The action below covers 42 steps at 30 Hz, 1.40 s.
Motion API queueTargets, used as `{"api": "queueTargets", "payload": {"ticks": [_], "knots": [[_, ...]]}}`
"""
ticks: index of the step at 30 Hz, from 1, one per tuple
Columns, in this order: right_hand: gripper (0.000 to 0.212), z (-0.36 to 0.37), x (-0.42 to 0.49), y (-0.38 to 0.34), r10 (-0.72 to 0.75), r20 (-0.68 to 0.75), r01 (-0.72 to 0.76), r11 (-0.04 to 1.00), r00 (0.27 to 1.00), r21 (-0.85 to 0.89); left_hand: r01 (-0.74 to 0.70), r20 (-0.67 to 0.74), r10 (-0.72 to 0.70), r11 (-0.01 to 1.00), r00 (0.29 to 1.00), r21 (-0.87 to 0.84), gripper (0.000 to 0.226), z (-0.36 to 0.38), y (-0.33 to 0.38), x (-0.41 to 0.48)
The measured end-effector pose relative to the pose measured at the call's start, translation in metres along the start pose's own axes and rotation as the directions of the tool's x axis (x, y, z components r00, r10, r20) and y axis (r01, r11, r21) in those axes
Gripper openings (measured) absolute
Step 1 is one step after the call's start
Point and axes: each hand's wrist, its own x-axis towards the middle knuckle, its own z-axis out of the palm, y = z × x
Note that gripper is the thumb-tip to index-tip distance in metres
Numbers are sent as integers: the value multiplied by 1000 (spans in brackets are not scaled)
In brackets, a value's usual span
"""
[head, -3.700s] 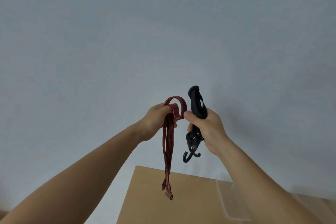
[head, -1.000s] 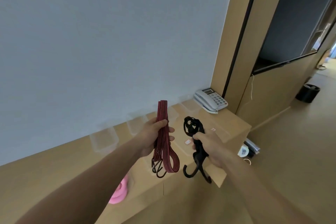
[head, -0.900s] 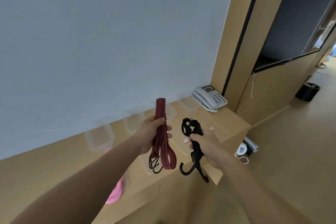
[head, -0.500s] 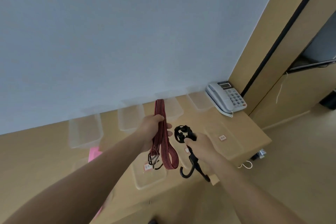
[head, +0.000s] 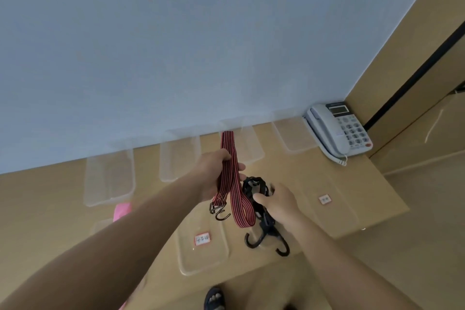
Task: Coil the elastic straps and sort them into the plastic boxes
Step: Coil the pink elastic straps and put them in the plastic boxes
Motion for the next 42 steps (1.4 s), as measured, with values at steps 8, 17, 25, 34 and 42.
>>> {"api": "queueTargets", "payload": {"ticks": [8, 17, 25, 34, 42], "knots": [[25, -83, -24, -35, -270, -98, 280, 804, 958, 525, -113, 56, 127, 974, 990, -196, 32, 72, 28, 3], [6, -153, -14, 10, -358, -294, 452, 806, 886, 383, -208, 118, 209, 978, 971, -15, 24, 195, 4, 17], [7, -192, 16, 77, -217, -175, 270, 882, 960, 386, -59, 85, 38, 964, 996, 261, 21, 248, -35, 50], [11, -185, 89, 124, -76, 49, 53, 928, 996, 368, 104, -149, -37, 876, 988, 472, 12, 245, -81, 67], [22, -168, 106, 127, -157, -101, 149, 985, 982, -87, 132, -207, 6, 753, 978, 645, 43, 226, -88, 67]]}}
